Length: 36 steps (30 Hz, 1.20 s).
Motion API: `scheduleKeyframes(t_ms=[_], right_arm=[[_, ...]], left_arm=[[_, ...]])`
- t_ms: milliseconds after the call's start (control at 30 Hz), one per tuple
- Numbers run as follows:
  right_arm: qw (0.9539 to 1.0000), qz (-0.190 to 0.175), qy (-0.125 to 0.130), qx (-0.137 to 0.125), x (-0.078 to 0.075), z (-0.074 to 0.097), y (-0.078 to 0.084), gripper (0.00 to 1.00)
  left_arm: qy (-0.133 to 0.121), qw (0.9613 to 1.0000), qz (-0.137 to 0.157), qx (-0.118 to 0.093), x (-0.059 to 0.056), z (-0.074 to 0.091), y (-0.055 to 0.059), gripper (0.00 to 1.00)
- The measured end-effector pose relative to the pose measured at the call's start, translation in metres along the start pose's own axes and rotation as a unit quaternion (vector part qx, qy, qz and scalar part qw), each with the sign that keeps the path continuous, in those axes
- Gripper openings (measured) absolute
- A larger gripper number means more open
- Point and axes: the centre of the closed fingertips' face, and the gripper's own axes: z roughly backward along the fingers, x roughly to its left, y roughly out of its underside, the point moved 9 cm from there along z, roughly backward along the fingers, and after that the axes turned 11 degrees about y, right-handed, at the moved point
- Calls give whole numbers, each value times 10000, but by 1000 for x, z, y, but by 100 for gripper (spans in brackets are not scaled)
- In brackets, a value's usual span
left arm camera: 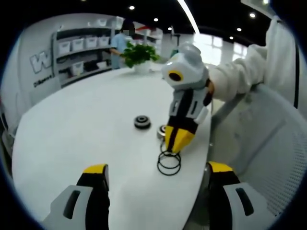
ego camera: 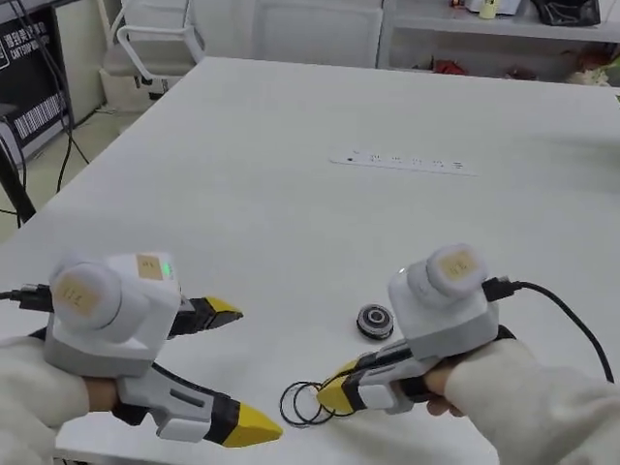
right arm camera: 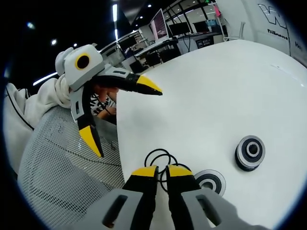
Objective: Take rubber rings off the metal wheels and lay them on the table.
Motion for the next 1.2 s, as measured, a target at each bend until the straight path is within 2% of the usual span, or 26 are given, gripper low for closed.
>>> scheduleKeyframes(t_ms=[167,833,1067,1200], right_arm=[[10000,-29,39,-24,-4,1,-1,7],[9980,-315,266,-477,-20,19,-14,14],[9936,-525,454,-894,-35,35,-24,15],[9885,-659,599,-1221,-46,48,-29,16]], left_arm=[[31,10000,-12,18,-1,-1,0,85],[25,10000,-27,0,1,-1,-1,85],[12,10000,-30,-86,2,0,-4,85],[8,9998,-40,-176,3,0,-7,85]])
